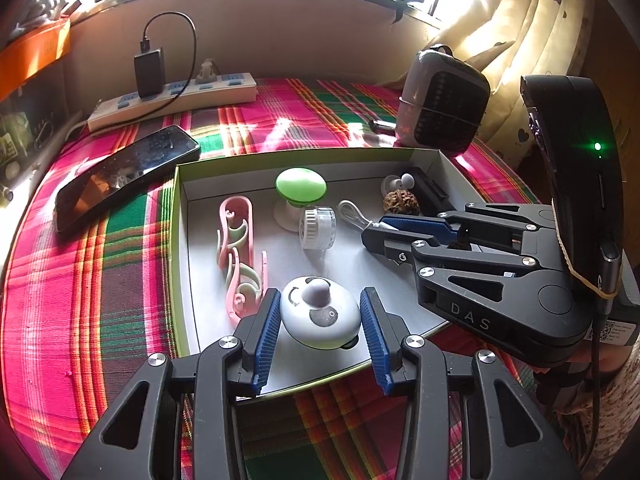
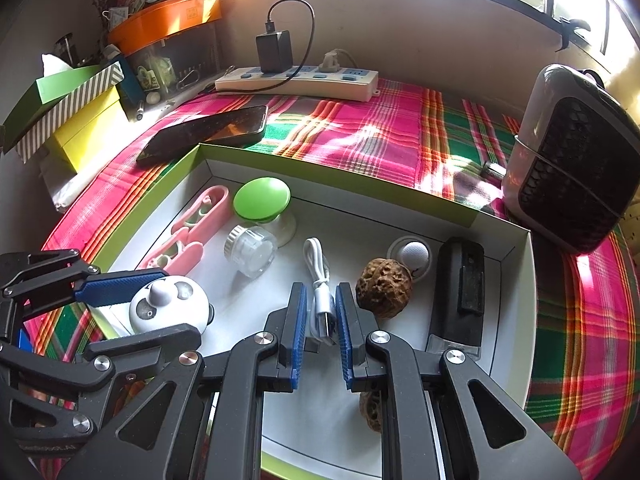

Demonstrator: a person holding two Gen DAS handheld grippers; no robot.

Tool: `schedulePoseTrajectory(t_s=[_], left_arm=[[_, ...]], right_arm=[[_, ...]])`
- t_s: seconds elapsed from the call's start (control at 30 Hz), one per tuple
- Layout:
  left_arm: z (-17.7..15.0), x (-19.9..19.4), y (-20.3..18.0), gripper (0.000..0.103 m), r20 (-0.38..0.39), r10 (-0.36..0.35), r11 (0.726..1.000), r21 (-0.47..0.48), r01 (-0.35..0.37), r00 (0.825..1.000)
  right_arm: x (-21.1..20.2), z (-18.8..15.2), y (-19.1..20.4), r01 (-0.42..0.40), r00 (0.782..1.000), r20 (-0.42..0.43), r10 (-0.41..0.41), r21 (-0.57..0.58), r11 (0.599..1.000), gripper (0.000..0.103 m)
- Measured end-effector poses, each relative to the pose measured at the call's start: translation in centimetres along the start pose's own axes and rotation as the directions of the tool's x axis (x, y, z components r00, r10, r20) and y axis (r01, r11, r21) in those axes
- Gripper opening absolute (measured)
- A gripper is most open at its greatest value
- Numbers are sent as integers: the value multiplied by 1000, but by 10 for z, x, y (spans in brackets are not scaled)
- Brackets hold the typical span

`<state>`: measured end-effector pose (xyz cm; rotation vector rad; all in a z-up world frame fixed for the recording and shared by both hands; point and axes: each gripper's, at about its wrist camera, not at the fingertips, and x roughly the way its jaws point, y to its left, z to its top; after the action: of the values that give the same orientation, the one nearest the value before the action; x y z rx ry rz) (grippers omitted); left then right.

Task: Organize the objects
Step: 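Carry the toy into the box with the left tool while the right carries the cable, then open the left tool to release the toy while the right tool releases the cable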

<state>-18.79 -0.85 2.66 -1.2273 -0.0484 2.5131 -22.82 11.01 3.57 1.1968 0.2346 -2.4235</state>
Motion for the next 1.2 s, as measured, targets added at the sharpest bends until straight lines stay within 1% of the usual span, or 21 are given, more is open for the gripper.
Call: schedulePoseTrajectory(t_s=[0.33, 0.4, 0.47, 0.73, 0.8, 0.87, 0.9, 1.0, 1.1, 1.2], left_arm=[[-1, 0, 0, 39, 1, 0, 1000, 0, 0, 1000], [-1, 0, 0, 39, 1, 0, 1000, 0, 0, 1000], [-1, 0, 0, 39, 0, 1, 1000, -2, -1, 1000], [-2, -4, 1, 39, 7, 9, 1000, -8, -9, 1000], [-3, -7, 1, 39, 11, 15, 1000, -6, -15, 1000], [-5, -11, 0, 39, 16, 24, 1000, -5, -24, 1000], [-5, -12, 0, 39, 19, 24, 1000, -6, -24, 1000], [-7, -17, -1, 39, 28, 40, 999, -7, -40, 999], [-10, -23, -3, 39, 39, 74, 997, -7, -73, 997], [-11, -30, -3, 39, 53, 78, 997, -17, -77, 996]], right_arm=[[0, -1, 2, 0, 1000, 2, 0, 3, 1000, 18], [-1, -1, 2, 2, 1000, 3, -2, 5, 1000, 20], [-1, -1, 1, 0, 1000, 4, 0, 9, 1000, 27], [-8, -3, 1, 0, 1000, 16, -1, 22, 1000, 28], [-12, -2, 1, 0, 1000, 26, -1, 28, 1000, 29], [-17, -3, 1, 3, 999, 36, -4, 34, 999, 37], [-20, -4, 1, 2, 999, 40, -4, 37, 999, 38], [-27, -8, 1, 6, 999, 52, -9, 50, 999, 38], [-34, -13, 0, 12, 998, 61, -16, 69, 998, 38], [-44, -17, 0, 19, 997, 79, -27, 89, 996, 39]])
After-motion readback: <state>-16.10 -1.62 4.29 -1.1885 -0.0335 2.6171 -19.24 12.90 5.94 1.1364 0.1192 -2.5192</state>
